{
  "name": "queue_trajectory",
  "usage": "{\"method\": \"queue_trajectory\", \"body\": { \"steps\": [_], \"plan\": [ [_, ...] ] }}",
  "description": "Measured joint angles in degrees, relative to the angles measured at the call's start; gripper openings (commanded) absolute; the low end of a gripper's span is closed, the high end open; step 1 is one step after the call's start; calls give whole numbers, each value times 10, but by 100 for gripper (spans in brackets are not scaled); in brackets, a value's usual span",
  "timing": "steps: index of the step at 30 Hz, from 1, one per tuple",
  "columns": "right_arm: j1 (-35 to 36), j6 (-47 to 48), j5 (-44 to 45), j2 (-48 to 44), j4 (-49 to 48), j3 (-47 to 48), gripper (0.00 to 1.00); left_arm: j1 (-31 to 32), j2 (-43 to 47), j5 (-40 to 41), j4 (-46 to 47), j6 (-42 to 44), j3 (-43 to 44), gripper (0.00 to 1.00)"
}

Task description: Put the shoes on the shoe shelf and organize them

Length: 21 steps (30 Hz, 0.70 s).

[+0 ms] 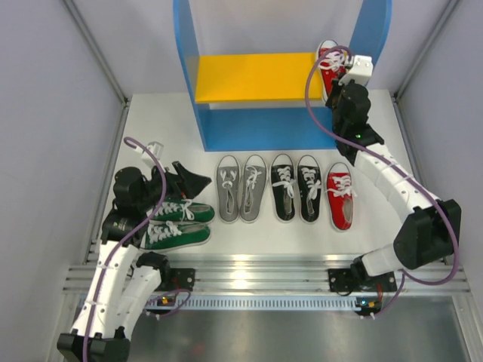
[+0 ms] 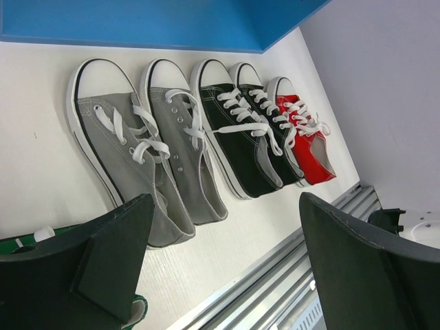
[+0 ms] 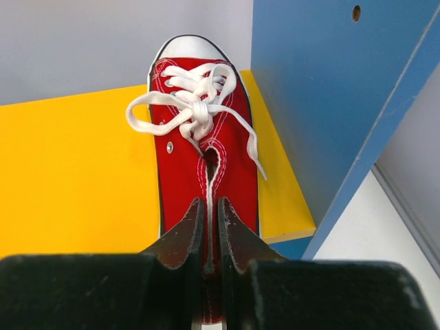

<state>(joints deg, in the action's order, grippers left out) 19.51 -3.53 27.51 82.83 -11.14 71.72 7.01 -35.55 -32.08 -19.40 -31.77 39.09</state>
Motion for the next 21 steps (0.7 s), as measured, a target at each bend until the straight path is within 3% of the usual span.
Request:
{"method": "queue_trajectory", "body": {
  "steps": [19,20,21],
  "plan": [
    [2,55,36,25,13,31,0,0,-9,0,-4,0,-1,91],
    [1,55,34,25,14,31,1,0,-9,0,-4,0,-1,91],
    [1,56,32,26,14,31,10,0,-9,0,-4,0,-1,91]
  ]
}}
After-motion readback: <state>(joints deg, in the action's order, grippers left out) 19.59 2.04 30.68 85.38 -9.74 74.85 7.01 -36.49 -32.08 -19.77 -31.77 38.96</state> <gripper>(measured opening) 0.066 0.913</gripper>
